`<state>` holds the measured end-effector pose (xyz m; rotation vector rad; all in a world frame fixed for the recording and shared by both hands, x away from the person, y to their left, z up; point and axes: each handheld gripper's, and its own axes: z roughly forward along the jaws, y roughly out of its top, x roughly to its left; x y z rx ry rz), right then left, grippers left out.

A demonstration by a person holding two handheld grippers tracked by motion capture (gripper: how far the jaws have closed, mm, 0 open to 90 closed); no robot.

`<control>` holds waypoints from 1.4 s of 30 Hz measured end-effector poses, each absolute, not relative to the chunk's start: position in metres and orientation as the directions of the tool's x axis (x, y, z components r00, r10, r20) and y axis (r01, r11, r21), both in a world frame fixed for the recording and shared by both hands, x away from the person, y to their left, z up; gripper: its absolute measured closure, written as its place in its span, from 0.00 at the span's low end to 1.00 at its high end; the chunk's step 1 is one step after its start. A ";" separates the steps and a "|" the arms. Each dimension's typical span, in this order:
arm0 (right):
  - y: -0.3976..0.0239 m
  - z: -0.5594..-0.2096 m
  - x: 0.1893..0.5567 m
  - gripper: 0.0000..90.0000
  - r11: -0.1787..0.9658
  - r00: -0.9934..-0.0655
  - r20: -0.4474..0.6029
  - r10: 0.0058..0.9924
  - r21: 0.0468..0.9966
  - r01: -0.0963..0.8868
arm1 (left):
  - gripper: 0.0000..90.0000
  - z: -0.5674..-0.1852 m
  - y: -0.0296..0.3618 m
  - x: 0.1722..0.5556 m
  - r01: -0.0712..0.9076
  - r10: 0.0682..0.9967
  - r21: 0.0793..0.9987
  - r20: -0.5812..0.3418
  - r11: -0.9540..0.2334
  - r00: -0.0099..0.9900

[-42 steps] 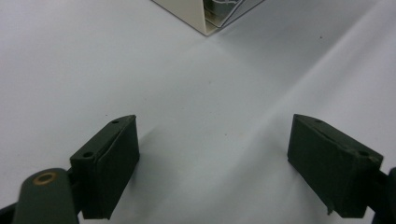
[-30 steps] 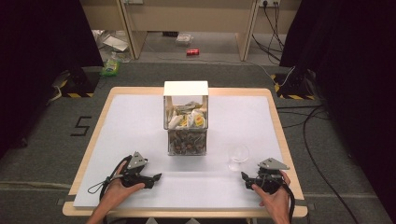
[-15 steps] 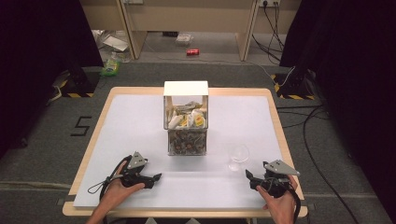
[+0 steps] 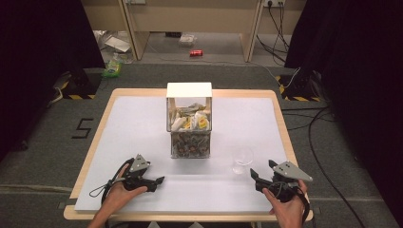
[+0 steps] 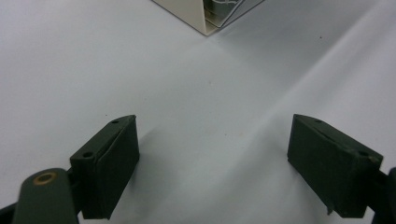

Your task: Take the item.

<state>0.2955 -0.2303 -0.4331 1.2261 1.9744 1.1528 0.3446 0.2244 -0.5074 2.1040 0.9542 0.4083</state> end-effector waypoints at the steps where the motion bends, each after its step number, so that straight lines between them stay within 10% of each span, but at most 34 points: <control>1: -0.230 -0.430 0.295 0.29 0.218 -0.442 -0.008 0.897 0.877 0.428 | 0.17 -0.507 0.224 0.345 0.496 0.744 0.761 -0.025 -0.419 0.667; 42: -0.153 -0.369 0.315 0.46 0.246 -0.596 -0.060 0.801 0.940 0.236 | 0.17 -0.507 0.224 0.345 0.496 0.744 0.761 -0.026 -0.419 0.667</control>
